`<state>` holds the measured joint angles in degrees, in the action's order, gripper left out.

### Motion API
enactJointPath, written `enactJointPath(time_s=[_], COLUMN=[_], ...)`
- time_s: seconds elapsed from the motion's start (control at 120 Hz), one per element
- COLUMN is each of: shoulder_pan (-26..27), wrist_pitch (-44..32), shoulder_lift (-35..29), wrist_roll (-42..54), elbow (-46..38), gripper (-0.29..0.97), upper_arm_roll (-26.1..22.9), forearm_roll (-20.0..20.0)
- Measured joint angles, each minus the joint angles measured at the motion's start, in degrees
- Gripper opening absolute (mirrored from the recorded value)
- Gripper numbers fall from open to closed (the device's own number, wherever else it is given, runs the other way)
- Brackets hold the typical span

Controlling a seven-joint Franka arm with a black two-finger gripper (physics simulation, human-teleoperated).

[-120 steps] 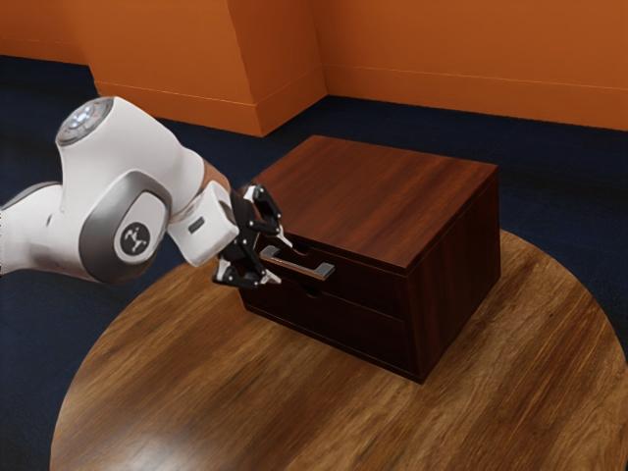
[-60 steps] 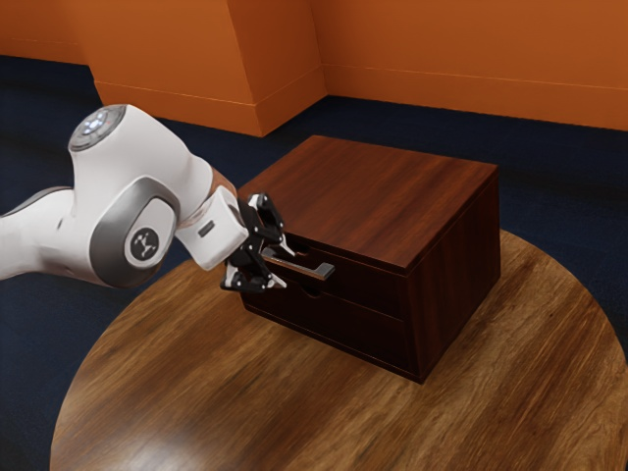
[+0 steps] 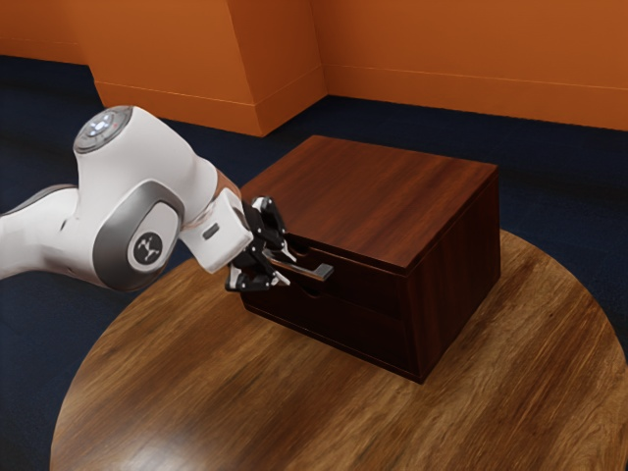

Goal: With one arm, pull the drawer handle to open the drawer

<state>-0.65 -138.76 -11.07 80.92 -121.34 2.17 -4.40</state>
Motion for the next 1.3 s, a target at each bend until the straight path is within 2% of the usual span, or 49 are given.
enactJointPath(time_s=[0.475,1.3], shoulder_pan=[0.09,0.11], wrist_pitch=[0.78,3.81], shoulder_lift=[-1.34,-7.06], wrist_roll=[1.35,2.86], elbow=[-1.25,-6.00], gripper=[0.04,0.04], upper_arm_roll=[-0.24,-0.76], forearm_roll=[0.10,-0.23])
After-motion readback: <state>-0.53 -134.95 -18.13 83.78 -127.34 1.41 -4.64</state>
